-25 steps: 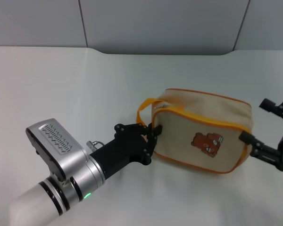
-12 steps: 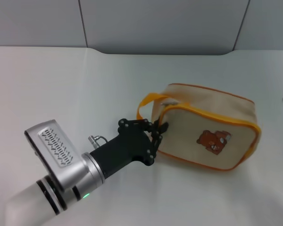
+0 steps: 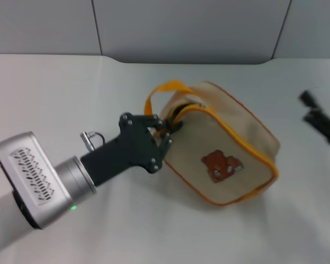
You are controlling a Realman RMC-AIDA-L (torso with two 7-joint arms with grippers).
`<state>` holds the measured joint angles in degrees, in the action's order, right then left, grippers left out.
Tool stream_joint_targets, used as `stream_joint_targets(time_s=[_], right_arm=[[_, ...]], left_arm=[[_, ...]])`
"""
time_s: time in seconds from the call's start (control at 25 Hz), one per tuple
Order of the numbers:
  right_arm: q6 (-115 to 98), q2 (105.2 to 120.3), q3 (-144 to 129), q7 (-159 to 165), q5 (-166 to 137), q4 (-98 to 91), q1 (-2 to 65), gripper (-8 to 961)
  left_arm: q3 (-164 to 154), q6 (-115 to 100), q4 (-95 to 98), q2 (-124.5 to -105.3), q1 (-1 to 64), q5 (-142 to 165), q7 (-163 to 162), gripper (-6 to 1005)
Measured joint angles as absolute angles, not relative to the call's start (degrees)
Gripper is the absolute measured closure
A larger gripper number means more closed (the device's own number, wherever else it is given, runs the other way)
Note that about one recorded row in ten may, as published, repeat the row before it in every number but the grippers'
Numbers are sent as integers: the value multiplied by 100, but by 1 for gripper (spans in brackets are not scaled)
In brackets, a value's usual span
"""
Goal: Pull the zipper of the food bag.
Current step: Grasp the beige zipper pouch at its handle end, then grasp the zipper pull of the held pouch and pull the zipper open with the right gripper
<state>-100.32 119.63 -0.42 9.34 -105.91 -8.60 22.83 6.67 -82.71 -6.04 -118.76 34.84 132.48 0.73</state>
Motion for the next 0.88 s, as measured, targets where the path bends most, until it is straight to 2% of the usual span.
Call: stream_joint_targets(time_s=[0.36,0.6,0.88], right_arm=[[-9257,11972,-527,-332,-10725,1,2838,128],[-8773,11971,-729,-1893,-10731,533,2953,129],[-8636,11982,-695,-2284,-10744,793,3045,130]], left_arm=[[686,-8603,-257,-11874,3680,13262,528,940],[694,-8716,-198,-11880,3686,13230,688,939],[705,-8711,-213,-11889,3690,13217,696,939]])
